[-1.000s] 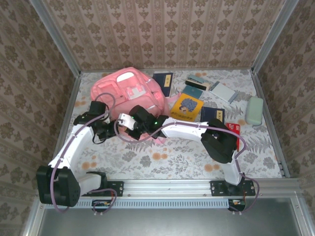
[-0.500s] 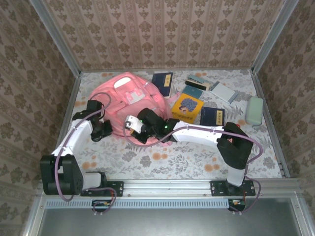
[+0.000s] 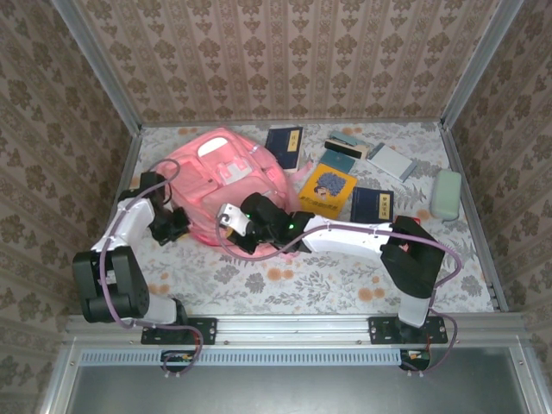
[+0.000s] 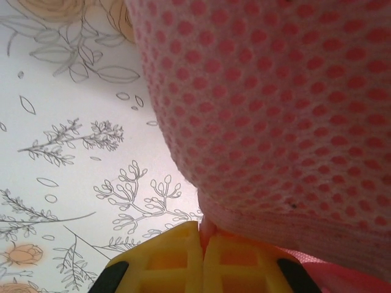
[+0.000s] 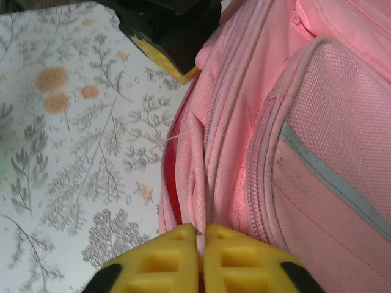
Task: Pack the student bag
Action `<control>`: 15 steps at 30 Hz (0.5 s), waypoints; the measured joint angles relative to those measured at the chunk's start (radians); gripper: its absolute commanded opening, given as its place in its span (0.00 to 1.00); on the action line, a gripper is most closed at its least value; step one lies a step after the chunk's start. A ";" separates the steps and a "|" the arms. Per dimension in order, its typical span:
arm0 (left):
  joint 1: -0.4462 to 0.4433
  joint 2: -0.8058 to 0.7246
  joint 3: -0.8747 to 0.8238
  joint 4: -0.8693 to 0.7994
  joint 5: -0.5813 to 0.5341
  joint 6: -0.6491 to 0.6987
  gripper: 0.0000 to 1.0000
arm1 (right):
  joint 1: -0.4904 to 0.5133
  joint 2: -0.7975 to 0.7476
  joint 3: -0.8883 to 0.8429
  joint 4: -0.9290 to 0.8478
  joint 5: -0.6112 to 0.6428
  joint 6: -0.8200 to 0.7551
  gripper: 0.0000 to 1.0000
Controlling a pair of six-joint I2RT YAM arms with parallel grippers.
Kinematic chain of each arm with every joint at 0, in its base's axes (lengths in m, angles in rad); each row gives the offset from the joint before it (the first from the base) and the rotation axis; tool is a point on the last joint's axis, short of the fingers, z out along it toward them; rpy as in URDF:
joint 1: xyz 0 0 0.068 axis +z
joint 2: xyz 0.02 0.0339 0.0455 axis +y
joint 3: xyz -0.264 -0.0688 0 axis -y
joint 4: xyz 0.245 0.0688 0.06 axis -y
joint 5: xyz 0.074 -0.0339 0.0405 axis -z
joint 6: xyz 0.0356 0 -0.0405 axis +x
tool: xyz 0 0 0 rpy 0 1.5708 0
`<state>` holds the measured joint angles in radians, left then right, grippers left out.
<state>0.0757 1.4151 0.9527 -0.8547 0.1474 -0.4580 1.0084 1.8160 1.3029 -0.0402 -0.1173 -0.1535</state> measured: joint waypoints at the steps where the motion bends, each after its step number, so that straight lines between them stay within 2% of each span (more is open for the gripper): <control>1: 0.014 0.005 0.011 0.019 -0.022 0.007 0.18 | 0.001 0.002 0.015 -0.014 -0.002 0.016 0.33; 3: 0.043 0.016 0.032 0.049 -0.071 0.014 0.30 | 0.002 0.008 0.053 -0.024 -0.002 0.048 0.39; 5: 0.056 0.010 0.045 0.068 -0.106 0.018 0.49 | 0.002 0.012 0.087 -0.020 -0.001 0.084 0.45; 8: 0.040 -0.021 0.046 0.078 -0.130 0.021 0.64 | 0.002 0.012 0.097 -0.004 0.023 0.128 0.51; 11: 0.016 -0.079 0.042 0.074 -0.141 0.018 0.70 | -0.004 0.010 0.095 -0.013 0.074 0.181 0.56; 15: -0.034 -0.180 0.040 0.064 -0.145 0.018 0.74 | -0.048 -0.028 0.071 -0.037 0.115 0.275 0.59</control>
<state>0.0414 1.2346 0.9924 -0.7902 0.0025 -0.4404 0.9607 1.7882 1.3739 -0.0769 -0.0021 0.1215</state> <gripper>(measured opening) 0.723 0.570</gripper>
